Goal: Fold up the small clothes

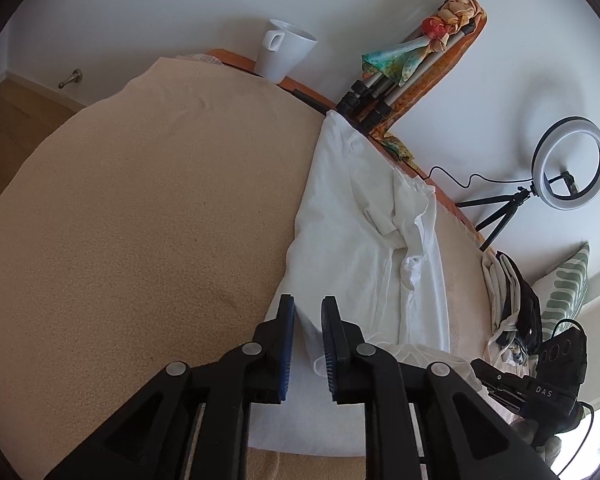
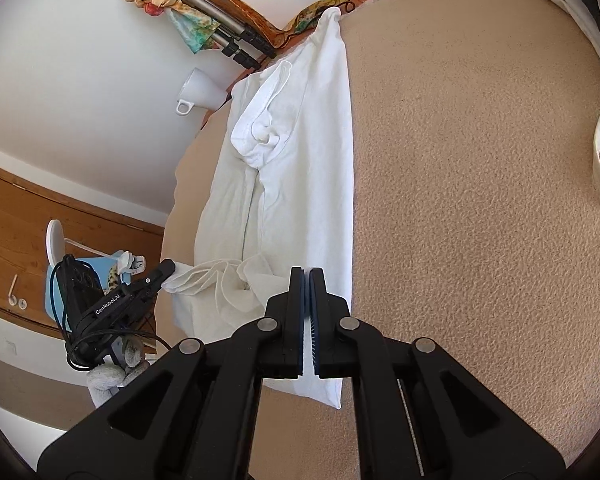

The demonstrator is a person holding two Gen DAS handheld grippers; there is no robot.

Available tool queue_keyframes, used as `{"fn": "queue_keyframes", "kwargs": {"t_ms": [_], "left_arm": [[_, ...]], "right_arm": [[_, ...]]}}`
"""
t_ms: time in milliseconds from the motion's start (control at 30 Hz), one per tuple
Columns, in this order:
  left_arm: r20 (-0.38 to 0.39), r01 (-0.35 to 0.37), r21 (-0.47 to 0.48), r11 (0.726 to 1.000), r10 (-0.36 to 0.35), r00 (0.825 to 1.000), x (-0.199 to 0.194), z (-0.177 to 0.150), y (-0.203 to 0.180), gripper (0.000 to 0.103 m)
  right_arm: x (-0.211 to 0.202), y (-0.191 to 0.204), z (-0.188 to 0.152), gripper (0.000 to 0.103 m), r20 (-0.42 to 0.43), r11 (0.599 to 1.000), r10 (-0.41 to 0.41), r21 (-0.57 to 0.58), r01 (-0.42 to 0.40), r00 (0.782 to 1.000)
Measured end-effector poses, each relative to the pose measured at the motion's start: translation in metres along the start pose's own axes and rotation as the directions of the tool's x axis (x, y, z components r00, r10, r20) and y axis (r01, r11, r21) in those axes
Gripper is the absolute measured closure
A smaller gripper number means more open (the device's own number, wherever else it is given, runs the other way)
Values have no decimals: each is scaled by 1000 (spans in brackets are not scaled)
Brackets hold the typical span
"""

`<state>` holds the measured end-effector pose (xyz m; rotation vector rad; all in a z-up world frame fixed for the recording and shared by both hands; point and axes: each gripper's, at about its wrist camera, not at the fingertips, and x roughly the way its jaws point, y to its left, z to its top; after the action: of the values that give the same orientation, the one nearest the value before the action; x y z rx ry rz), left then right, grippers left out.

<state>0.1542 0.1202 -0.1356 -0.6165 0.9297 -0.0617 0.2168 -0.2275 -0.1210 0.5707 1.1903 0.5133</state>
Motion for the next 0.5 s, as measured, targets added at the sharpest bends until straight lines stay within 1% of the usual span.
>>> {"fn": "queue_keyframes", "kwargs": {"t_ms": [100,133,167,233,300,333,400,433,500], "left_arm": [[37,1,21,1000,-1,999,-15,4,2,81],[47,3,33,999,-5,999,-20,4,3,81],[50,4,46,999,-7,999,-25,3,3,81],[40,25,67,997,-27,999,-31,-1,4,81],[7,43,85,996,-43,999,-31,-8,4,81],[-15,52,89,995,-51,999,-29,-13,4,81],[-61,71,103,992,-65,996,-21,-20,2,81],[-77,65,119,991,-56,995,-16,-24,-1,81],[-99,58,152,987,-43,994,-8,-29,-7,81]], "right_arm": [[-9,-1,3,86,22,1000,4,4,-4,1000],[-14,2,2,78,35,1000,-5,-16,5,999],[-18,5,1,76,48,999,-11,-40,13,999],[-23,14,-3,76,56,996,-18,-90,23,998],[-24,24,-11,76,27,988,27,-149,-23,999],[-22,30,-16,76,6,982,31,-187,-30,999],[-13,40,-27,76,-47,965,27,-259,-38,999],[-6,43,-33,76,-84,956,16,-291,-40,996],[9,45,-42,76,-122,940,-32,-341,-11,992]]}}
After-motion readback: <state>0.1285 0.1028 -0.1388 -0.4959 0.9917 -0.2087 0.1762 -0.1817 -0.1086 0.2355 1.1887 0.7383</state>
